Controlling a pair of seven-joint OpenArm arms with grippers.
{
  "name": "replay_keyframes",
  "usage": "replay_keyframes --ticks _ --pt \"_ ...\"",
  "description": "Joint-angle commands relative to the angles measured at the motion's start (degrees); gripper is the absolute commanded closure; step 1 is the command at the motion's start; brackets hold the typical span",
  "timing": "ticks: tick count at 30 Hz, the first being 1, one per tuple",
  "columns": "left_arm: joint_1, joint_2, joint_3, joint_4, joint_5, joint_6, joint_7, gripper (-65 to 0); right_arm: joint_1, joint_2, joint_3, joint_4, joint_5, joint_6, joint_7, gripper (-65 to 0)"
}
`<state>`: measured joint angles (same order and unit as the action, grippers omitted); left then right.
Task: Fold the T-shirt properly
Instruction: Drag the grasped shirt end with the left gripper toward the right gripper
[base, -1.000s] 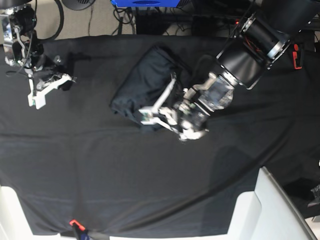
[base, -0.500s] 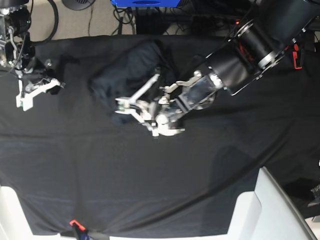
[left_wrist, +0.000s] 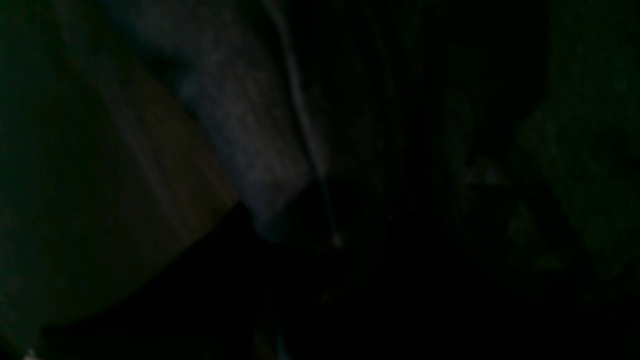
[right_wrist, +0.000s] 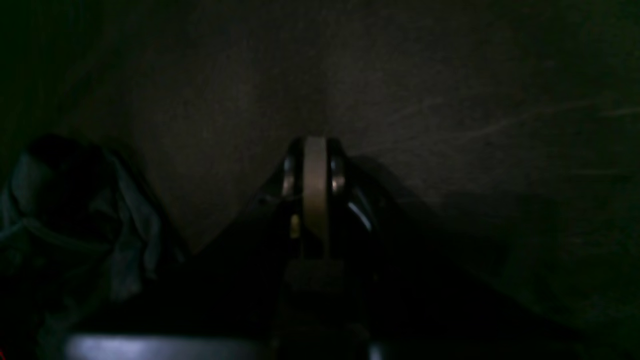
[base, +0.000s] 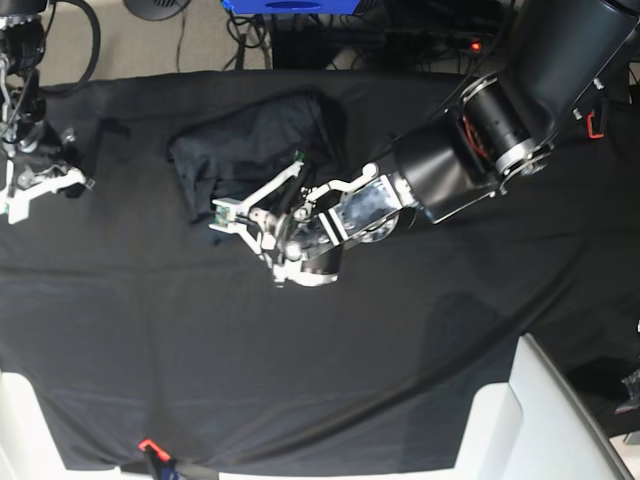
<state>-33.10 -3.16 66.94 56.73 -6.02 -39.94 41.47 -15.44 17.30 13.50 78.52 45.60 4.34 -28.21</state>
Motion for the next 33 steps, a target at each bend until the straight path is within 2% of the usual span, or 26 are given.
replay_keyframes --ticks 1,4,5,11,13,16,22,25,33 --pt "-1.4 1.1 0.5 -0.1 -0.4 -0.1 -1.7 0.0 0.4 0.9 0.2 0.0 0.3 0.5 0.8 -1.5" --pt "-2.5 2.2 2.7 -1.4 -0.4 -0.1 -3.3 0.0 0.4 0.7 0.1 -1.2 0.3 0.5 0.7 -1.5" --pt "-2.6 2.4 3.2 -1.9 -0.4 -0.1 -4.0 0.0 0.4 -0.4 -0.5 -1.9 0.3 0.5 0.7 -1.5" --pt "-3.4 2.6 5.6 -2.8 -0.4 -0.1 -7.4 0.0 1.4 -2.0 -6.7 -4.1 0.2 0.4 0.7 -1.4" --pt "-4.3 2.7 7.5 -2.8 0.1 -0.1 -8.2 0.0 1.9 -2.9 -7.7 -4.4 0.2 -1.7 0.7 -1.4" --pt "-4.3 2.7 7.9 -2.9 3.0 -0.1 -8.3 0.0 1.7 -3.5 -8.0 -4.4 0.2 -3.9 0.7 -1.4" --pt "-4.2 2.7 7.9 -2.9 5.3 -0.1 -8.5 0.0 0.1 -5.1 -8.8 -4.0 0.2 -4.2 0.6 -1.2" --pt "-4.2 3.2 7.9 -3.0 5.3 -0.1 -10.3 0.0 -0.4 -6.7 -8.8 -3.9 0.2 -4.2 -1.8 -1.2" --pt "-4.1 5.0 7.8 -6.8 5.1 -0.1 -10.9 0.0 -3.8 -7.1 -8.7 2.2 0.2 -4.4 -3.0 -0.9"
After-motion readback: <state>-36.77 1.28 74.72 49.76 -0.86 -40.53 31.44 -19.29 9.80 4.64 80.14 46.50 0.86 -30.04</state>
